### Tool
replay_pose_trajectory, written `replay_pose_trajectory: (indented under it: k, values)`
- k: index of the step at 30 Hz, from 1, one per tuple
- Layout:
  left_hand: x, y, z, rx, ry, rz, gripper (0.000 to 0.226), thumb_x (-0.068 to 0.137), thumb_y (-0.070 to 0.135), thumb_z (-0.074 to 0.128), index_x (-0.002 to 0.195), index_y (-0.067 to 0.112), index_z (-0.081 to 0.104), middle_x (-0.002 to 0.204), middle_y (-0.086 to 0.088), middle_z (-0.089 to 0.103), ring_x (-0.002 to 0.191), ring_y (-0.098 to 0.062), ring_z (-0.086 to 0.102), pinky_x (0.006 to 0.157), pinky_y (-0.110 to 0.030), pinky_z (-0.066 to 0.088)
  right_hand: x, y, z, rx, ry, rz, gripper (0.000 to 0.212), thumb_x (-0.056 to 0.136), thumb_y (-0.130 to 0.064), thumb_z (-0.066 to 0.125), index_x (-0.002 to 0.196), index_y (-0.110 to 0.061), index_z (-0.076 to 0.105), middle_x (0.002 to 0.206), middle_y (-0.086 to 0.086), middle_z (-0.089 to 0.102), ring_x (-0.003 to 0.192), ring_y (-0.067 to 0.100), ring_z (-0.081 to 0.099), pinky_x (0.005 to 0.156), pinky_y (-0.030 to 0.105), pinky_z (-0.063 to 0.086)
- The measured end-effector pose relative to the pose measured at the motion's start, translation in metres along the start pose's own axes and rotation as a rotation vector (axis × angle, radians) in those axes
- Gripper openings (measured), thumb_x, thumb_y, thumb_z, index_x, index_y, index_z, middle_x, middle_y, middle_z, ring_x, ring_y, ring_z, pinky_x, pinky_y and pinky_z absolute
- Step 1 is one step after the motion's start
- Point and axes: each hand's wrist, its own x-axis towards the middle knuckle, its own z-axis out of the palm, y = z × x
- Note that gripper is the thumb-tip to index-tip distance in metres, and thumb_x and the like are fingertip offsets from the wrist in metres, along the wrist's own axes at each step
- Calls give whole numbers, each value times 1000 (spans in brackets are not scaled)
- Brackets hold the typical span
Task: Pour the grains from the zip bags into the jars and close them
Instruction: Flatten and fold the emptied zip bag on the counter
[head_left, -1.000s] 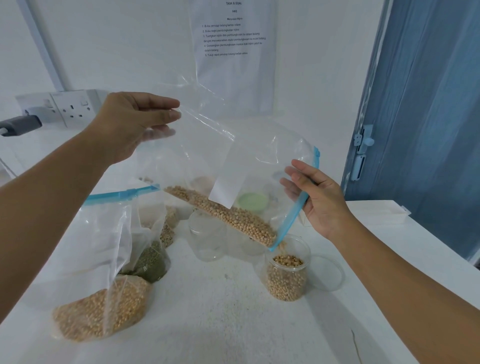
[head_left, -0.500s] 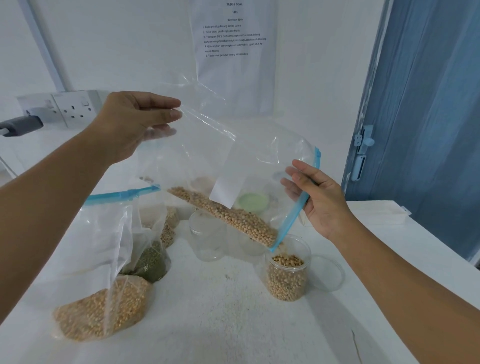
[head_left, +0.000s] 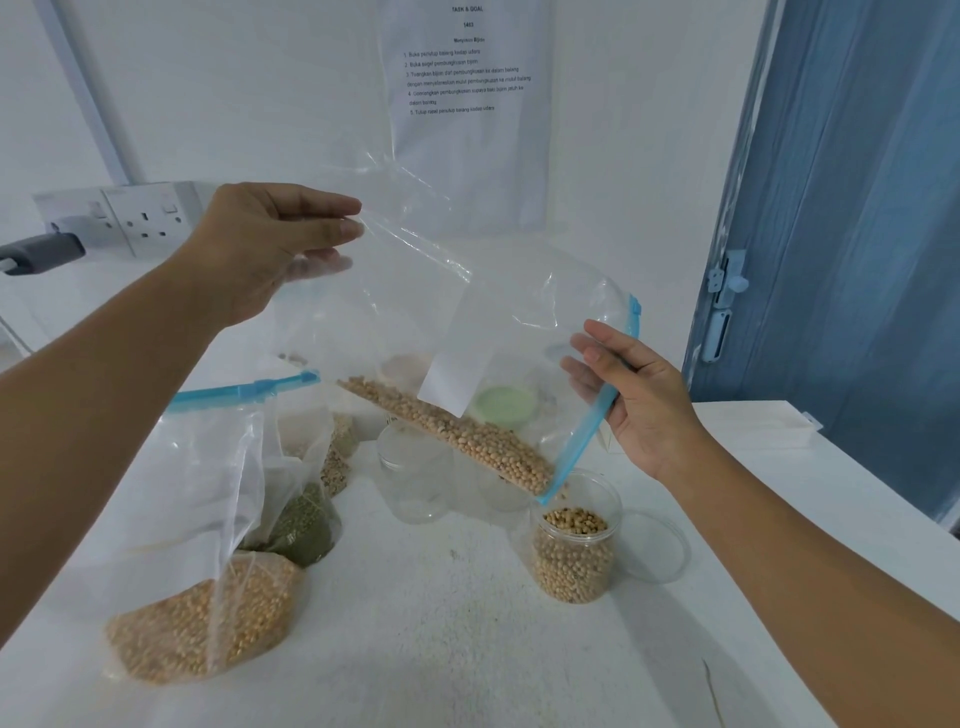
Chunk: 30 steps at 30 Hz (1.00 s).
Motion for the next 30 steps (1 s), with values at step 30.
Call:
replay_pose_trajectory:
  k: [30]
  values:
    - [-1, 12, 9, 43, 0, 22, 34, 73, 9, 82, 107, 9, 79, 115, -27, 71, 78, -20, 64, 89, -37, 62, 0, -3, -4, 11, 4, 2, 34, 86, -10, 71, 119, -15, 74, 121, 6, 77, 107, 25, 76, 92, 31, 61]
